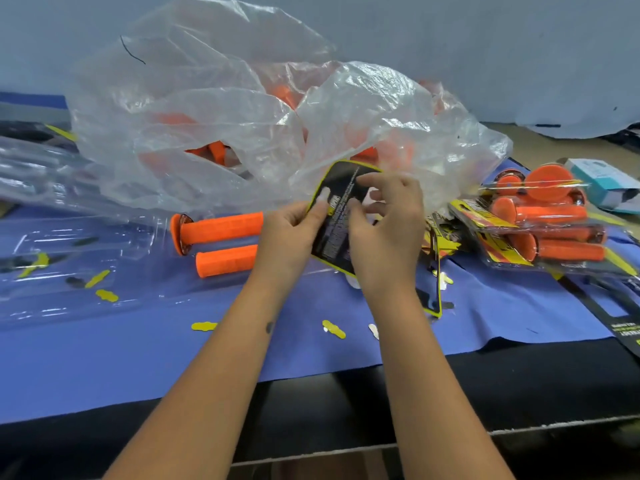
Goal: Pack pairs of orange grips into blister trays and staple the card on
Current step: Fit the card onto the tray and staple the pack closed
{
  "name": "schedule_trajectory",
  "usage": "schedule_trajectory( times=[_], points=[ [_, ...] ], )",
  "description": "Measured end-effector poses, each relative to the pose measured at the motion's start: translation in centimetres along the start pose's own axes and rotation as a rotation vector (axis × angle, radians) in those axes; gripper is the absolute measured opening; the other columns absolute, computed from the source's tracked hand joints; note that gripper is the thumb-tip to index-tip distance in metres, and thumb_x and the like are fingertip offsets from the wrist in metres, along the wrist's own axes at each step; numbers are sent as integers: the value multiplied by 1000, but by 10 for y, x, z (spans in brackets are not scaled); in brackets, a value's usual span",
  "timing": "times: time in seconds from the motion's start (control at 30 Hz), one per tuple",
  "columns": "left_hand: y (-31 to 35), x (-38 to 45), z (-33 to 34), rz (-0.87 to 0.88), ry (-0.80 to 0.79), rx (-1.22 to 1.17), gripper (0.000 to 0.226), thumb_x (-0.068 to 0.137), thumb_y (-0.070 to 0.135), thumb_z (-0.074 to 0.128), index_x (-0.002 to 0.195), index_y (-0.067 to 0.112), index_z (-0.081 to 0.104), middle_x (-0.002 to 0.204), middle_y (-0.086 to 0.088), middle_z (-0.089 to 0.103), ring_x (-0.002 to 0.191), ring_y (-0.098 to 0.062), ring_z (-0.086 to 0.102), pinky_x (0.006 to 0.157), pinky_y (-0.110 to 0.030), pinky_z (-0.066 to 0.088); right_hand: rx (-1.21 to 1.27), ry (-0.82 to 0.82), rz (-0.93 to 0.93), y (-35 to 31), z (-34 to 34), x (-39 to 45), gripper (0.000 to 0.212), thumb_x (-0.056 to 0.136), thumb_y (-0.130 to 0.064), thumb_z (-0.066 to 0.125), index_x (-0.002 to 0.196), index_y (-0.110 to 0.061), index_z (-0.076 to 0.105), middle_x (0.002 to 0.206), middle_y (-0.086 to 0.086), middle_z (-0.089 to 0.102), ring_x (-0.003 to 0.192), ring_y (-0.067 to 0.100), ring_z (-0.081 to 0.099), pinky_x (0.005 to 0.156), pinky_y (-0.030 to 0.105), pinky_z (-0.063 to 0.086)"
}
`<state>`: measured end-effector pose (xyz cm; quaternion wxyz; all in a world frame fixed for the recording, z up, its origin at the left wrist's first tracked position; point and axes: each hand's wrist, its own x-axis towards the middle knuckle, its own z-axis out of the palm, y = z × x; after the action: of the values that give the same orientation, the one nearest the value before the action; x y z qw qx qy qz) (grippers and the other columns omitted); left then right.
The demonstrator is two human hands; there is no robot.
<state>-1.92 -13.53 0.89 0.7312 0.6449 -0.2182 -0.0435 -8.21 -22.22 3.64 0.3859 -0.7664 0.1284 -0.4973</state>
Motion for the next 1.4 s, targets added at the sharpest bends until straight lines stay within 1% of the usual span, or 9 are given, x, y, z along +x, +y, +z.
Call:
schedule_trajectory(
  times=[0.1,0.3,0.5,0.6,0.73,0.83,0.93,1.1,1.4],
  points=[
    [1,6,-29,18,120,150,29,94,18,63,72,-1,68,69,-2,55,69,-12,43,61,-31,35,-129,-114,-17,-4,19,-13,10,85,-10,69,95,-13,71,99,2,59,98,23,53,79,21,35],
    [11,9,-68,63,388,221,37,91,29,66,59,13,62,53,9,51,54,-7,41,51,-25,36,0,-298,80,-35,51,-31,18,93,-27,60,93,-12,70,95,2,66,98,23,57,88,43,45],
    [30,0,-88,-20,-65,-579,70,101,51,21,83,16,79,84,0,75,77,-11,69,67,-25,52,163,-434,27,-73,73,-31,60,74,-35,80,126,-16,58,110,-5,53,106,9,53,91,23,44],
    [28,2,-106,49,34,-523,66,103,41,22,78,16,78,80,1,75,79,-12,68,68,-24,51,248,-365,23,-81,74,-25,21,88,-14,68,109,-13,69,90,-9,58,78,1,55,76,21,47],
    [21,13,-128,40,301,-313,33,102,27,38,88,18,67,97,0,73,90,-10,66,75,-26,48,952,-276,345,-85,67,-8,14,100,-18,54,94,-16,67,73,1,72,69,19,70,56,30,54],
    [18,20,-144,-38,207,-294,35,103,40,32,112,21,59,122,-5,64,105,-18,65,83,-34,52,1350,-249,504,-82,64,7,17,102,-20,49,111,-12,61,90,9,74,78,19,72,66,35,59],
    [21,23,-156,-118,62,-330,50,98,55,27,120,21,56,125,-16,63,101,-32,69,72,-38,58,1364,-196,639,-67,73,11,21,104,-21,45,113,-8,59,98,14,70,80,17,72,72,33,58],
    [11,19,-169,-19,209,-151,22,103,22,41,95,15,60,72,1,72,56,-12,64,52,-24,53,1129,-217,725,-32,82,7,16,102,-14,46,109,-14,60,100,11,66,92,21,65,76,31,54],
    [4,9,-178,-7,102,-96,35,86,47,65,111,22,61,94,4,74,85,-10,69,66,-21,55,987,-209,696,2,67,2,11,94,-4,56,96,-12,64,78,1,69,72,13,67,62,21,52]
  ],
)
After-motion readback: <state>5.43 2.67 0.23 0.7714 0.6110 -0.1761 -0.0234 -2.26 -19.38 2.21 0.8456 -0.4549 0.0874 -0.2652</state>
